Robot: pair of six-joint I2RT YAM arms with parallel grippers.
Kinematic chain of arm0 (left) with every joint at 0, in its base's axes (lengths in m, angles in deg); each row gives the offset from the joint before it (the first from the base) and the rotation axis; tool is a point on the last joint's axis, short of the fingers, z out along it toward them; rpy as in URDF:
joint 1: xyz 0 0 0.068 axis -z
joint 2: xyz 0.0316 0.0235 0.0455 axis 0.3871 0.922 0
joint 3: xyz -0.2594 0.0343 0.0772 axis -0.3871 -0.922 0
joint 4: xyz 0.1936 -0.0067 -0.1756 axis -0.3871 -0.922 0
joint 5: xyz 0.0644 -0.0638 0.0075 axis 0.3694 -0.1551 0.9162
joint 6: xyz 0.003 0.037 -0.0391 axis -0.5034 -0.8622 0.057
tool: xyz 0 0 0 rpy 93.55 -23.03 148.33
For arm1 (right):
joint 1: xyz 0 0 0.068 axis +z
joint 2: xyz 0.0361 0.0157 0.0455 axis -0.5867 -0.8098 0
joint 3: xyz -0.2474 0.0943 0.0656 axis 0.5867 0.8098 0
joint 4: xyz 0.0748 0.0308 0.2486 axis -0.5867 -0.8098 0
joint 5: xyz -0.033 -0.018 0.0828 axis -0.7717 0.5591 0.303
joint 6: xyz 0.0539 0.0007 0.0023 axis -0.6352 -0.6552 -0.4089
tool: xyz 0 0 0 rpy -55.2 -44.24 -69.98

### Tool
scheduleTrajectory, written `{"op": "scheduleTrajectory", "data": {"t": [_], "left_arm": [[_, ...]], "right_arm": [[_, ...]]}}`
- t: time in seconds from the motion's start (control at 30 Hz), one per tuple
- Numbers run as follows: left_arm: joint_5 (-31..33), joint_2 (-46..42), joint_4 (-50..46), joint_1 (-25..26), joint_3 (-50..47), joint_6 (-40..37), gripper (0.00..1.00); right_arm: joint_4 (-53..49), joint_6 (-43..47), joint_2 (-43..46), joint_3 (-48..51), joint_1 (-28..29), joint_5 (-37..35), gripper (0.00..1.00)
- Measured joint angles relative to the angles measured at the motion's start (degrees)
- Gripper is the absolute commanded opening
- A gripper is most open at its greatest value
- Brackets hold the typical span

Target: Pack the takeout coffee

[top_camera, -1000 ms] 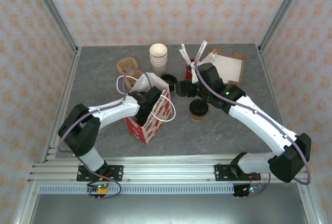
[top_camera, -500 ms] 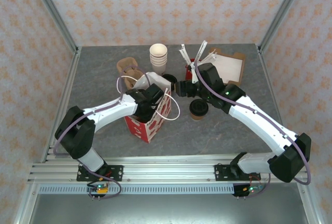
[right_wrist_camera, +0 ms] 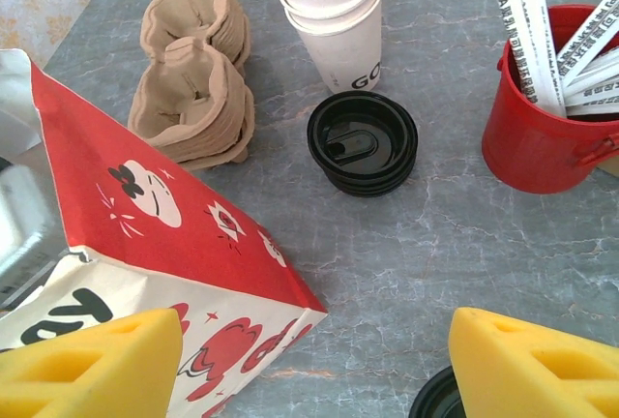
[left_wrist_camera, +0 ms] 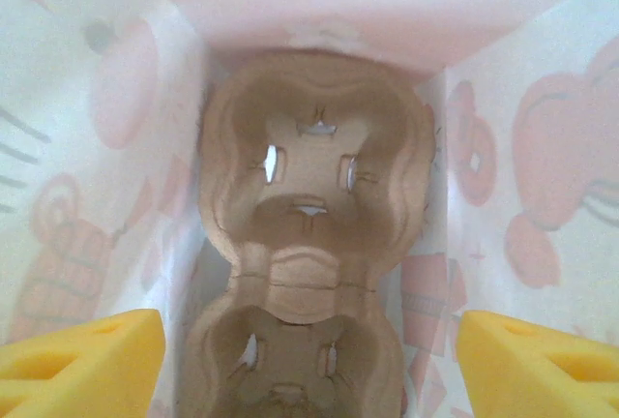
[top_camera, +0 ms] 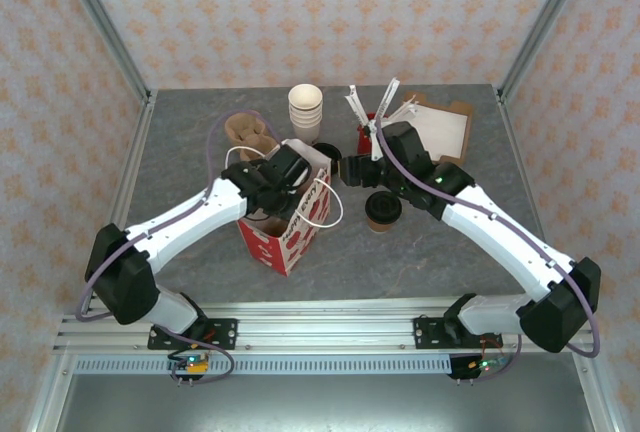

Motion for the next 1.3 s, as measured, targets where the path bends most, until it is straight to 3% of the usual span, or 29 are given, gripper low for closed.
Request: {"op": "scheduleTrajectory", "data": {"t": [0.33,0.5,0.63,1.07,1.3], "left_arm": [[2.12,-6.49,-2.93,0.0,9.49,0.85,0.75],[1.62,-12.39,-2.1,0.13,14.82,1.75,0.74],[-0.02,-14.27,-1.22,0.68,16.96,2.58,0.74],[-2.56,-12.15,-1.95,0.72,18.47,2.62,0.74],[-4.09,-11.52,-2.14,0.72,18.47,2.71,0.73]], "right_arm": [[-2.54,-0.11,3.3,-0.98,-1.4,-1.42,0.74],[-3.19,-3.13,3.37,1.18,-13.25,2.38,0.75],[-3.13,-5.55,1.05,4.39,-18.67,6.45,0.75],[-0.72,-6.51,-12.94,6.34,-20.35,15.34,0.76],[0.57,-6.88,-14.56,8.79,-19.98,21.31,0.72]]}}
